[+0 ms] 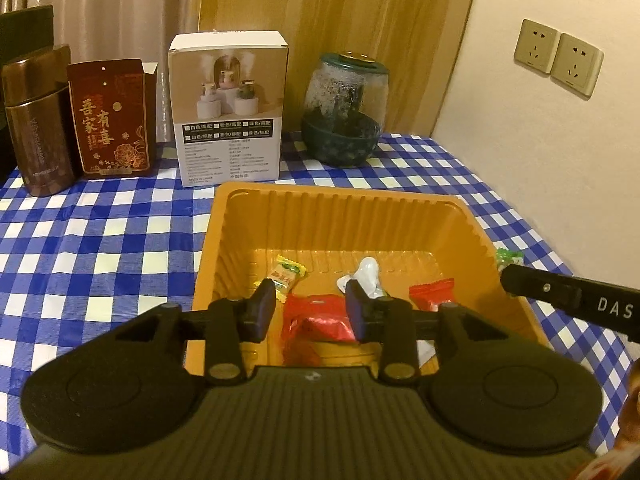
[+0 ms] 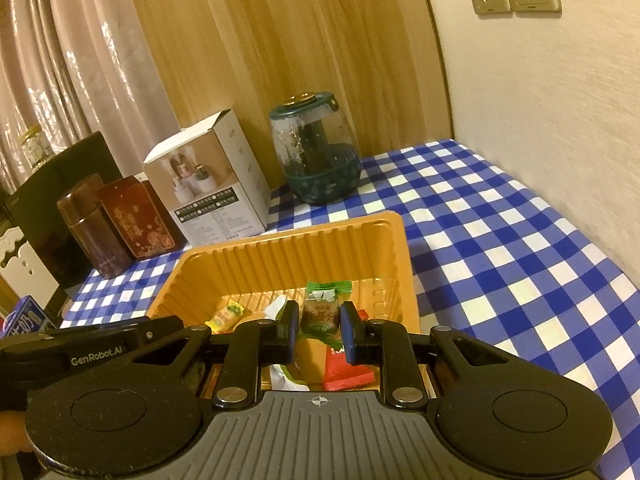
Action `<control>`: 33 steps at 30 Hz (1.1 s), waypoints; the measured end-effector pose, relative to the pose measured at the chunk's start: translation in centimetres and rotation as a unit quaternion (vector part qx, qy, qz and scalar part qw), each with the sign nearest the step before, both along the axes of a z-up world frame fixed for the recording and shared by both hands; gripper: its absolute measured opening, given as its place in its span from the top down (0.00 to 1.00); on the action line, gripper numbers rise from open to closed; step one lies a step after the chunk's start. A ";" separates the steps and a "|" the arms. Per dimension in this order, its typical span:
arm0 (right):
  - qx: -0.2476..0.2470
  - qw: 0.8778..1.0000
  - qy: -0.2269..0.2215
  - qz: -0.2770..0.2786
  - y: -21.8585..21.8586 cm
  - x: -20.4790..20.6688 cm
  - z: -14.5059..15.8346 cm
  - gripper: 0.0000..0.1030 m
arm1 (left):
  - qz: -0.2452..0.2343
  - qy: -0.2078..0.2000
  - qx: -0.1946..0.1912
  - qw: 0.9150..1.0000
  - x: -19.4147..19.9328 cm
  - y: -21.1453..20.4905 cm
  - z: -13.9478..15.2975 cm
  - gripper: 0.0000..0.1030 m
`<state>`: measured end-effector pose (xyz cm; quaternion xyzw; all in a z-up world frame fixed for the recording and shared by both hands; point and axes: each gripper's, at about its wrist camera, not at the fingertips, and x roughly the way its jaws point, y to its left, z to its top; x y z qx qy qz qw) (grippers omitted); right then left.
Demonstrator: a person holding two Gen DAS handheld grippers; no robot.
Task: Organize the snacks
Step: 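Lower the red pack into the tray and open the left tool while the right tool holds the green candy, then lower the green-wrapped candy into the tray and open the right tool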
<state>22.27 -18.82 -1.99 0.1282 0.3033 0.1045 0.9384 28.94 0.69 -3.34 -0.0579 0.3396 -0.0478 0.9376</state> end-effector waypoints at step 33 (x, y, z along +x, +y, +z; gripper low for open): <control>0.061 0.998 0.002 -0.028 -1.9 0.2 -0.3 0.33 | 0.001 0.000 -0.001 1.000 -0.4 0.0 0.5 0.67</control>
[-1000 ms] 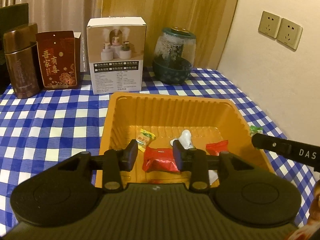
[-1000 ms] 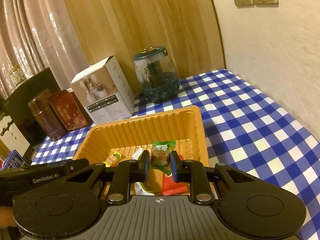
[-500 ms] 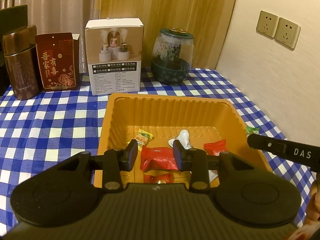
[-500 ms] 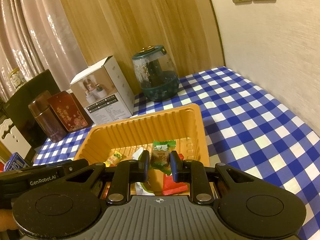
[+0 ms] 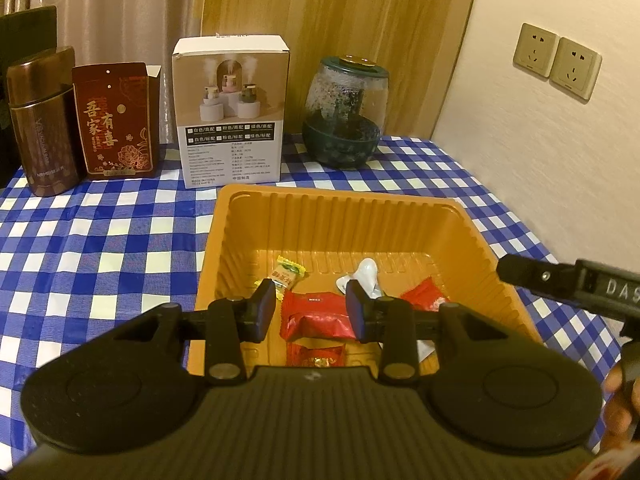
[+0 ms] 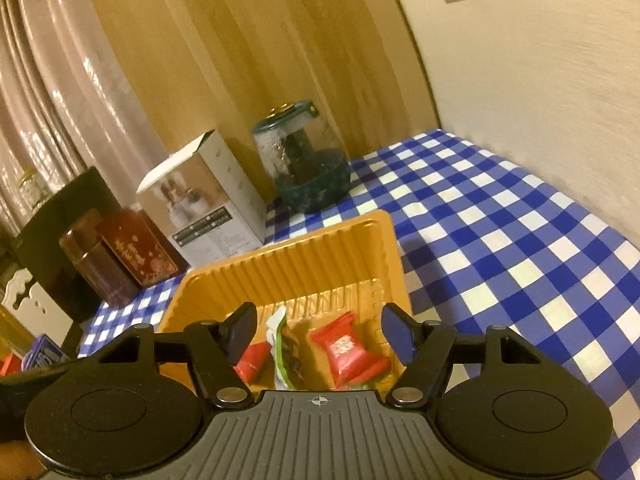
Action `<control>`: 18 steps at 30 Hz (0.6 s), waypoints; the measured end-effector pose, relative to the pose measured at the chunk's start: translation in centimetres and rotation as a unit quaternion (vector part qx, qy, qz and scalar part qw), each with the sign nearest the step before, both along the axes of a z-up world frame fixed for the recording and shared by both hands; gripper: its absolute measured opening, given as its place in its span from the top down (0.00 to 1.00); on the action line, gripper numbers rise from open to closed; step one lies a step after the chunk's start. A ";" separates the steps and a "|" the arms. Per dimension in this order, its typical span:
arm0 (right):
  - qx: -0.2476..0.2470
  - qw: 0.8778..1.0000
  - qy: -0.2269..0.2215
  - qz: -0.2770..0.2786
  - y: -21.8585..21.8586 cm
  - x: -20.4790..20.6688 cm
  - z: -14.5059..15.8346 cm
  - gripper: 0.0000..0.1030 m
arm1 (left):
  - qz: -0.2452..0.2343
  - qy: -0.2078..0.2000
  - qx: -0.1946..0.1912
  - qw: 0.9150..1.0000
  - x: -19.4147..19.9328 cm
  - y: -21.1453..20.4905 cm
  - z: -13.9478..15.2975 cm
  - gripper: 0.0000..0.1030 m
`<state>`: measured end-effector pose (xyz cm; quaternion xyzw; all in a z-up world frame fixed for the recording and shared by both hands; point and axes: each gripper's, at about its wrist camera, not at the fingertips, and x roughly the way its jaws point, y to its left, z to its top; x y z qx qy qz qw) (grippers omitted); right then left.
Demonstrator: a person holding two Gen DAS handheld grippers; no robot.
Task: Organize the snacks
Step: 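Lower the green-wrapped candy into the tray and open the right tool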
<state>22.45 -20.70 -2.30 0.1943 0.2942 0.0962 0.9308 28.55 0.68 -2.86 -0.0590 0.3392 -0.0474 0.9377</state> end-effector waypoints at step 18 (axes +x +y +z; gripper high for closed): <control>-0.007 1.000 -0.003 -0.006 -0.4 -0.4 0.5 0.33 | -0.006 0.001 0.003 1.000 -0.5 -0.5 0.1 0.66</control>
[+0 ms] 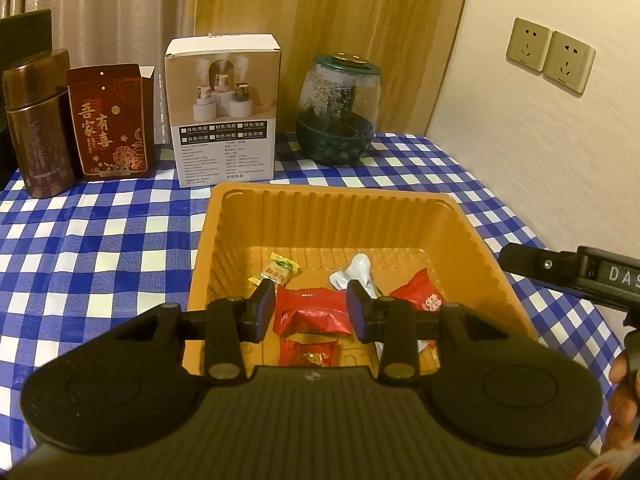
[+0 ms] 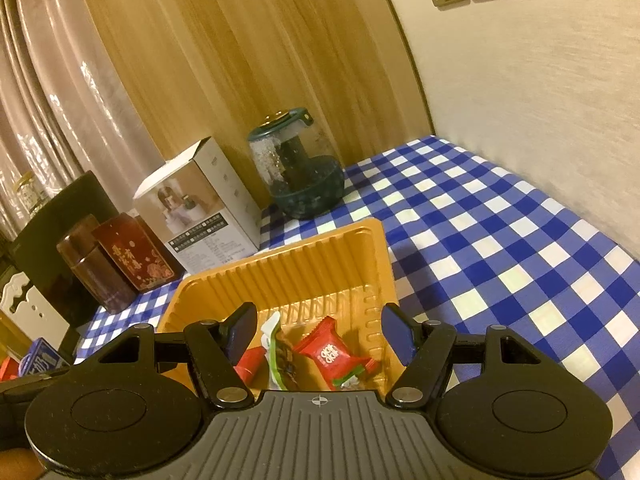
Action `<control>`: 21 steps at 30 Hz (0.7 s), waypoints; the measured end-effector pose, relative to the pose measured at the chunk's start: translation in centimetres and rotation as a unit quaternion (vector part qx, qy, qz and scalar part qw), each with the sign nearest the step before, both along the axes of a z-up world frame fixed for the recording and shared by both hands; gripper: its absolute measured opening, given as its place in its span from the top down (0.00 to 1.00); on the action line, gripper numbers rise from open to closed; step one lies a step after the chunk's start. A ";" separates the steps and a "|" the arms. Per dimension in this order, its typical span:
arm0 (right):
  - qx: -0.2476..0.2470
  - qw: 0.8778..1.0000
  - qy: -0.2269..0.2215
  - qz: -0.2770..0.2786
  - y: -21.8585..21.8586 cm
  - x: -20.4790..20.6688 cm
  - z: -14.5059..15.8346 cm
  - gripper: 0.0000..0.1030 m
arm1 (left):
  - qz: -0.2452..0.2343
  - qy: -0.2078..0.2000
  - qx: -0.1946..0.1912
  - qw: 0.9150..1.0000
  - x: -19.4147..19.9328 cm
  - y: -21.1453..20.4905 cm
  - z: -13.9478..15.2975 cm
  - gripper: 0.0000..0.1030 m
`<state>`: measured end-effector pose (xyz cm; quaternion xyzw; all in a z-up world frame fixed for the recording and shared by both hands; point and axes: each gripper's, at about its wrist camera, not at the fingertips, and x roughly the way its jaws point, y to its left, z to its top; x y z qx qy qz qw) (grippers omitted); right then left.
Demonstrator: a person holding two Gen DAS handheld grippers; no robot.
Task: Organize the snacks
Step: 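Lower the green-wrapped candy into the tray and open the right tool, then move both open tools back toward the remaining snacks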
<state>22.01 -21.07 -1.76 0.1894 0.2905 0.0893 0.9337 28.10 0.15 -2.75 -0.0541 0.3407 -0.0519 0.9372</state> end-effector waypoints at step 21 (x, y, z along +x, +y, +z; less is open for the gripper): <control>-0.030 0.999 -0.015 0.005 0.6 -4.3 0.6 0.33 | -0.022 -0.006 0.008 1.000 -4.4 -1.0 0.8 0.64</control>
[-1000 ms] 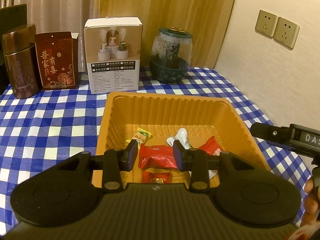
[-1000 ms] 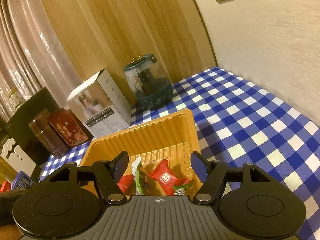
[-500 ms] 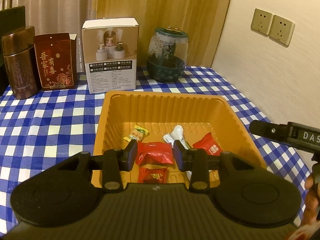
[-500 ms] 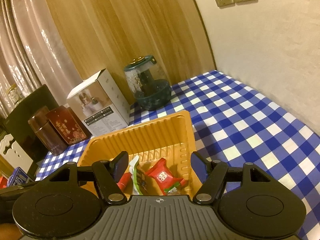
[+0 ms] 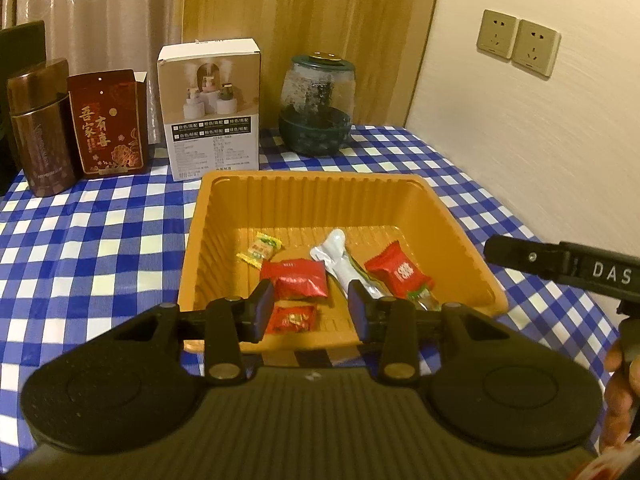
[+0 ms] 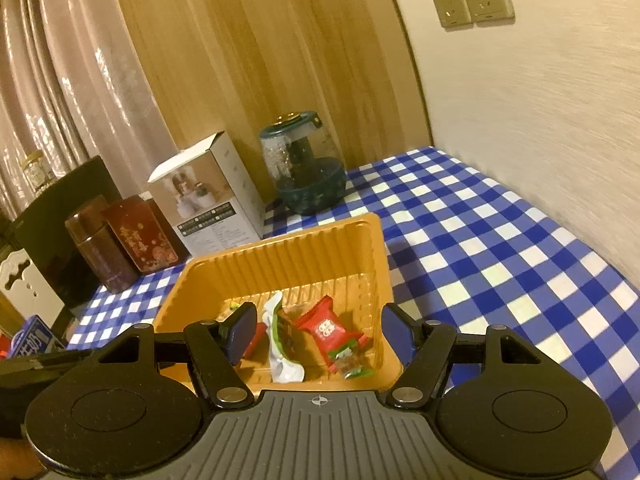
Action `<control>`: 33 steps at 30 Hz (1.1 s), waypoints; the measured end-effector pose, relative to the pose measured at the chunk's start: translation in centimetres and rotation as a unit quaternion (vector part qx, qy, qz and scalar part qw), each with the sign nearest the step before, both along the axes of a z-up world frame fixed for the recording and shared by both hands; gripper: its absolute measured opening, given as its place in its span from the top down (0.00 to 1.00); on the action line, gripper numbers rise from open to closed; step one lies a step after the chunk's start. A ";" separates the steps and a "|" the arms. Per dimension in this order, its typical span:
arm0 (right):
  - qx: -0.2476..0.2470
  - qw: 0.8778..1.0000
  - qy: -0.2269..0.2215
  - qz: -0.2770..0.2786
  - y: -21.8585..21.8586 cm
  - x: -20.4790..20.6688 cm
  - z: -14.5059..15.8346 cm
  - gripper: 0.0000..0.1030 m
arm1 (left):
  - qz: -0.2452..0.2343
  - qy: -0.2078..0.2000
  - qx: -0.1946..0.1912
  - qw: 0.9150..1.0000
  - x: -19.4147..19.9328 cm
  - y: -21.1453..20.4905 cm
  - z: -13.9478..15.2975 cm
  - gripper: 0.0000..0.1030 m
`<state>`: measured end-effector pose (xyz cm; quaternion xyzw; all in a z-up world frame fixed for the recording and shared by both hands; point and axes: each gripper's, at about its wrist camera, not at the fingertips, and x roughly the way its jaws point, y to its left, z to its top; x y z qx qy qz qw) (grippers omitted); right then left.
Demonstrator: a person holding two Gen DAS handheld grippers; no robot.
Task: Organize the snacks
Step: 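Move both open tools back toward the remaining snacks, then grasp the small red candy with the left tool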
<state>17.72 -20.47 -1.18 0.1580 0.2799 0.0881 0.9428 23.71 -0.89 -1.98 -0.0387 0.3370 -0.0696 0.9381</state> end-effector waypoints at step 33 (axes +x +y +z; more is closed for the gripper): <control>-0.047 0.990 0.120 0.062 4.2 -8.3 -6.5 0.33 | -0.025 0.093 0.051 0.994 -7.5 4.0 -5.6 0.47</control>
